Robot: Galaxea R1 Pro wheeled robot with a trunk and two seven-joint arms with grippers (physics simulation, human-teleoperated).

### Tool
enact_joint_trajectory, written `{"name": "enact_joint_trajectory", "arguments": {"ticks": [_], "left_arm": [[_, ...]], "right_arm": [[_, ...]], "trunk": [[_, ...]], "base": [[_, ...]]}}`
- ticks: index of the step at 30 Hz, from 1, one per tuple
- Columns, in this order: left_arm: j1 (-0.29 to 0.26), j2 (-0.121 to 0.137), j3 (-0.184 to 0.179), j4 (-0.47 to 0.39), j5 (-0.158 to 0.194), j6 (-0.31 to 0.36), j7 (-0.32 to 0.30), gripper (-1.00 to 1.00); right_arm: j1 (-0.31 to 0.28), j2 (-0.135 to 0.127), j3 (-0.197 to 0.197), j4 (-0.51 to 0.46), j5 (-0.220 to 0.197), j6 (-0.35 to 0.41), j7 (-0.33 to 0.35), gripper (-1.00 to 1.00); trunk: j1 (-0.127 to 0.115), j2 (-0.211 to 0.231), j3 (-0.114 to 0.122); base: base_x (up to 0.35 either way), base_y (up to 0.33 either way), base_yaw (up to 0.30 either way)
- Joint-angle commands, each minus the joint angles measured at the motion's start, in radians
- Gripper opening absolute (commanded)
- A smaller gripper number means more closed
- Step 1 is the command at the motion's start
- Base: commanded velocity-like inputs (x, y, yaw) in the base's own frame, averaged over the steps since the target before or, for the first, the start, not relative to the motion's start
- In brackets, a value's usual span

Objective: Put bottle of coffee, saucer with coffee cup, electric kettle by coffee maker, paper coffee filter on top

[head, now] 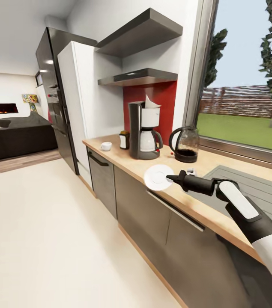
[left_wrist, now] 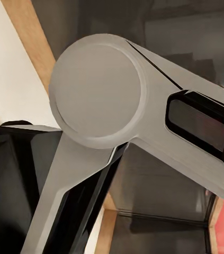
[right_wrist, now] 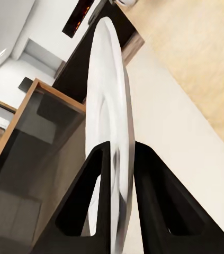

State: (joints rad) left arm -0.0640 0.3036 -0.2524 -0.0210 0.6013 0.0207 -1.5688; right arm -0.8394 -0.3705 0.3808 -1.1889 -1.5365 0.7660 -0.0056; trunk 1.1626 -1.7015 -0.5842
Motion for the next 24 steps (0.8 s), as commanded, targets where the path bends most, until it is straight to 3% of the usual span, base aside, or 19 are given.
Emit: {"name": "enact_joint_trajectory", "arguments": {"ticks": [1, 24], "left_arm": [[0.000, 0.000, -0.008, 0.000, 0.008, 0.002, -0.002, 1.00], [0.000, 0.000, -0.008, 0.000, 0.008, 0.004, -0.002, 1.00]], "right_arm": [[-0.001, -0.001, 0.002, 0.000, -0.005, 0.001, 0.001, -1.00], [-0.001, -0.001, 0.001, 0.038, -0.009, 0.001, 0.002, -1.00]], "trunk": [[0.000, -0.001, -0.001], [0.000, -0.001, -0.001]], "base": [[0.250, 0.263, 0.000], [0.240, 0.251, 0.000]]}}
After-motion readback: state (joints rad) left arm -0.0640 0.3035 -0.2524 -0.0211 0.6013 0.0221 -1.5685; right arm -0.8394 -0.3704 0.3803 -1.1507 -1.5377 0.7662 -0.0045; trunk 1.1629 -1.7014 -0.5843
